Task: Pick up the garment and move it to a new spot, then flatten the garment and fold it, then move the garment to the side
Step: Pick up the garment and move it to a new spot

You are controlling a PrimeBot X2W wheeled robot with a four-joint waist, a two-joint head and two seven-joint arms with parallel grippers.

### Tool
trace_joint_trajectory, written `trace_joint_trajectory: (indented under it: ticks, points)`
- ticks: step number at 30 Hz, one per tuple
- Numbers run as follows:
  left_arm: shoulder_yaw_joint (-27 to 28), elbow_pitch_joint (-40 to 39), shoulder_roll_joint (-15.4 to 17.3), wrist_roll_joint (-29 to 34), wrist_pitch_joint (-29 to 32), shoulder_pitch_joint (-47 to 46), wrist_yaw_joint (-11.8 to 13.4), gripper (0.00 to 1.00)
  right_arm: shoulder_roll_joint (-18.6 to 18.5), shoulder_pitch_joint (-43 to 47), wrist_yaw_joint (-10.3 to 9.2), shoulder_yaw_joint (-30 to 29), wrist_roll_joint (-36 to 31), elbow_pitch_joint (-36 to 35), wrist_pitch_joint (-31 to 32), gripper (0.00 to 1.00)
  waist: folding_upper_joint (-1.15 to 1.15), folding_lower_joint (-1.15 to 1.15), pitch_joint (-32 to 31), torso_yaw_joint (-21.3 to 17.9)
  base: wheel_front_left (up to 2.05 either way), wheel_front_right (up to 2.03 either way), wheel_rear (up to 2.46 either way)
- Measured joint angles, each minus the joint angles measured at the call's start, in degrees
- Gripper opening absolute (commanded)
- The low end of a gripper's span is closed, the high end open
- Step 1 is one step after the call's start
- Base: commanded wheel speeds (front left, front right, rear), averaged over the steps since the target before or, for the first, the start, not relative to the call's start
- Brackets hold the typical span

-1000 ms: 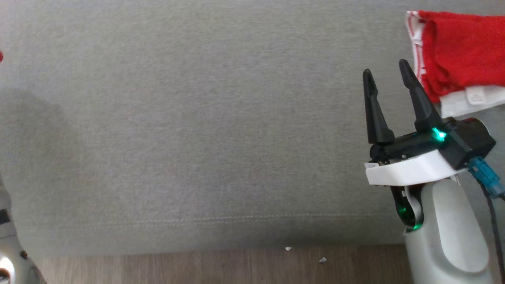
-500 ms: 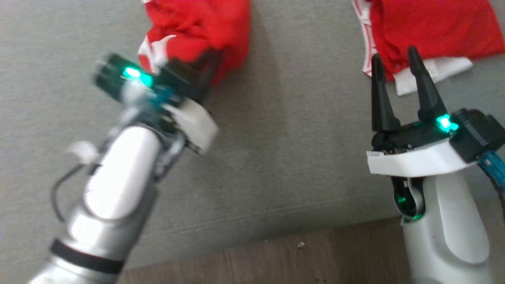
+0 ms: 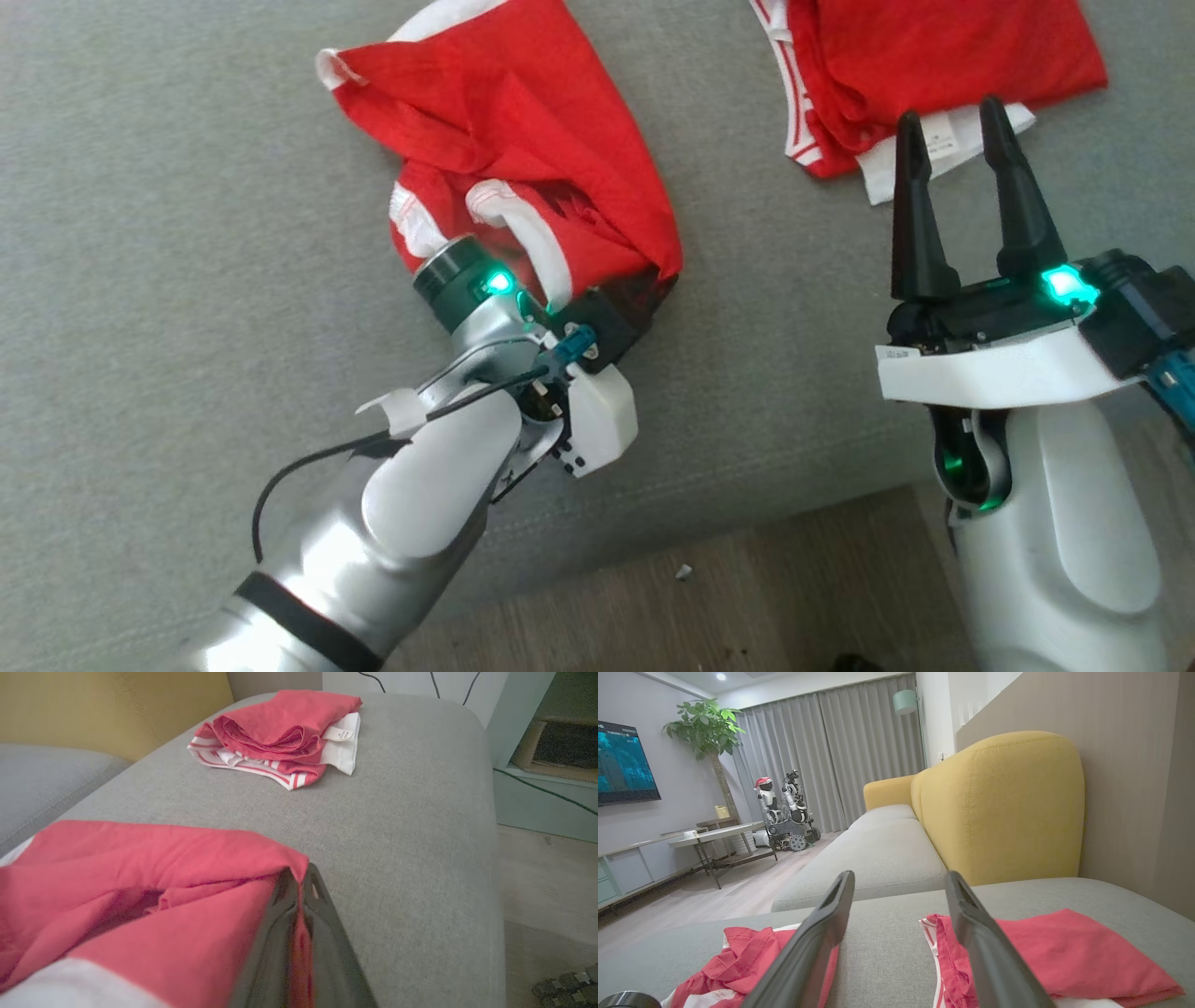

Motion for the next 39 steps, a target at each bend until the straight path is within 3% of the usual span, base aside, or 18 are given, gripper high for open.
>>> trace_joint_trajectory:
  ticks: [1,12,18,26,33,39]
  points:
    - [-0.11,0.64,-0.07,-0.19,-0.24,0.02,0.00,1.00,0.00,0.00,0.00,-0.11,-0.01,0.15,-0.01,1.00,0.00,0.00,-0.13,0.28,0.00,0.00,0.00]
    - [-0.15,4.28,-0.43,-3.26,-2.00,2.52,1.77,1.00,0.07,0.13,0.00,-0.44,-0.65,1.27,-0.05,1.00,0.00,0.00,-3.71,5.22,0.00,0.00,0.00]
    - [1.34,3.41,1.41,-5.23,-2.02,5.07,3.21,1.00,0.07,0.37,0.00,-0.85,-0.82,1.38,0.12,1.00,0.00,0.00,-6.12,7.89,0.00,0.00,0.00]
    - [8.67,-2.18,5.09,-11.16,-3.79,9.97,7.78,1.00,0.09,3.15,0.00,-2.41,-2.70,1.12,1.16,1.00,0.00,0.00,-8.71,11.15,0.00,0.00,0.00]
    - [16.57,-7.92,7.46,-16.03,-8.12,15.77,13.40,1.00,0.10,4.37,0.00,-3.19,-3.74,0.01,2.67,1.00,0.00,0.00,-10.21,13.45,0.00,0.00,0.00]
    - [22.64,-13.25,7.62,-18.79,-10.15,20.40,15.55,1.00,0.12,5.55,0.00,-3.46,-4.16,-0.27,3.15,1.00,0.00,0.00,-10.93,14.35,0.00,0.00,0.00]
